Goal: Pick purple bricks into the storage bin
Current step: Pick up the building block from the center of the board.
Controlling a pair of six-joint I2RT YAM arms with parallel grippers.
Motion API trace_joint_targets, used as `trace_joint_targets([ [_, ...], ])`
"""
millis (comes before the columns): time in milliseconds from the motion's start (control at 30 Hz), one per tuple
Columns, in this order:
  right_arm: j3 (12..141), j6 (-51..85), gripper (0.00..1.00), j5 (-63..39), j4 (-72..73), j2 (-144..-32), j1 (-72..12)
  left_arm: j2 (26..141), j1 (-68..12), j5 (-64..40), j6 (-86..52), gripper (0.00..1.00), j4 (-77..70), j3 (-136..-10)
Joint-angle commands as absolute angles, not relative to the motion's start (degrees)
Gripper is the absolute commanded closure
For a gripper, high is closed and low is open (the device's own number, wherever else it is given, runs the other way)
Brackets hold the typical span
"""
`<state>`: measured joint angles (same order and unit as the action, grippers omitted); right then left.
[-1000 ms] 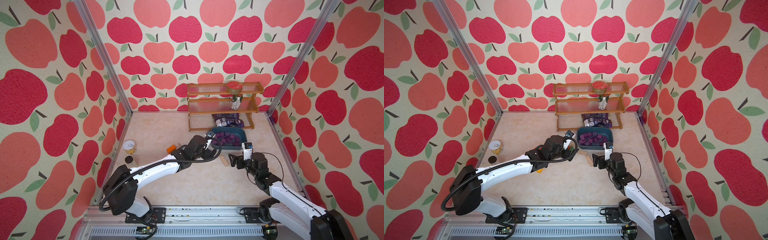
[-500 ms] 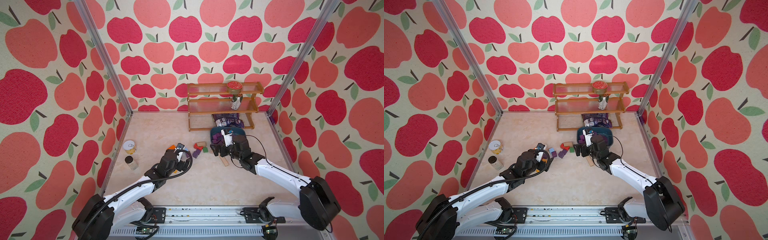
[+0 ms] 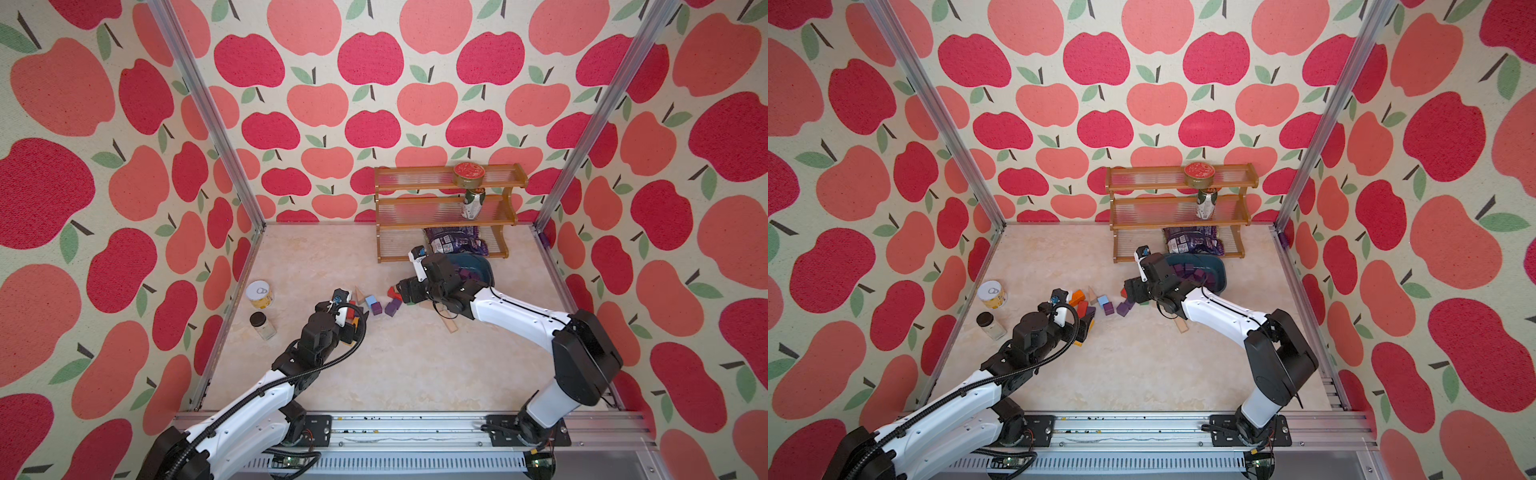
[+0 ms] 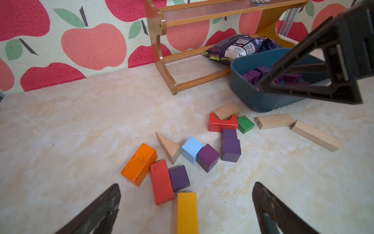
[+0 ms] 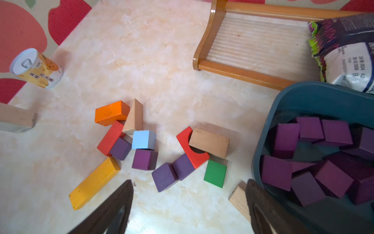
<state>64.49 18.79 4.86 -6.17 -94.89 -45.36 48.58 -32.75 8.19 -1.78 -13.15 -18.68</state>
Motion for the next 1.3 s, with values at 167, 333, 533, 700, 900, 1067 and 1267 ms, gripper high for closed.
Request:
trace_joint_targets([
  [167, 66.99, 15.79, 0.20, -1.55, -9.00, -100.53, -45.83, 49.89, -31.02, 8.37, -3.96, 0.01, -13.61, -18.11],
  [333, 66.32, 13.89, 0.27, -3.20, -7.46, -101.77, -45.88, 49.57, -30.62, 8.61, -4.06, 0.01, -13.63, -18.02],
  [533, 65.56, 15.47, 0.34, -4.45, -5.45, -103.39, -45.97, 49.82, -30.08, 8.66, -4.70, 0.01, -13.54, -18.02],
  [700, 68.33, 14.12, 0.37, -5.41, -7.22, -106.09, -46.45, 50.01, -30.01, 8.55, -4.91, 0.00, -13.30, -18.02],
  [900, 71.07, 12.36, 0.38, -2.25, -8.93, -108.73, -47.98, 49.92, -29.88, 8.53, -5.10, 0.01, -13.27, -18.02],
  [1067, 72.74, 11.21, 0.37, -1.46, -9.93, -110.70, -48.81, 50.09, -29.75, 8.44, -5.14, 0.01, -13.27, -18.02],
  [1267, 75.14, 9.35, 0.37, 0.46, -12.83, -112.47, -49.81, 49.65, -29.52, 8.44, -5.33, 0.01, -13.13, -18.02],
])
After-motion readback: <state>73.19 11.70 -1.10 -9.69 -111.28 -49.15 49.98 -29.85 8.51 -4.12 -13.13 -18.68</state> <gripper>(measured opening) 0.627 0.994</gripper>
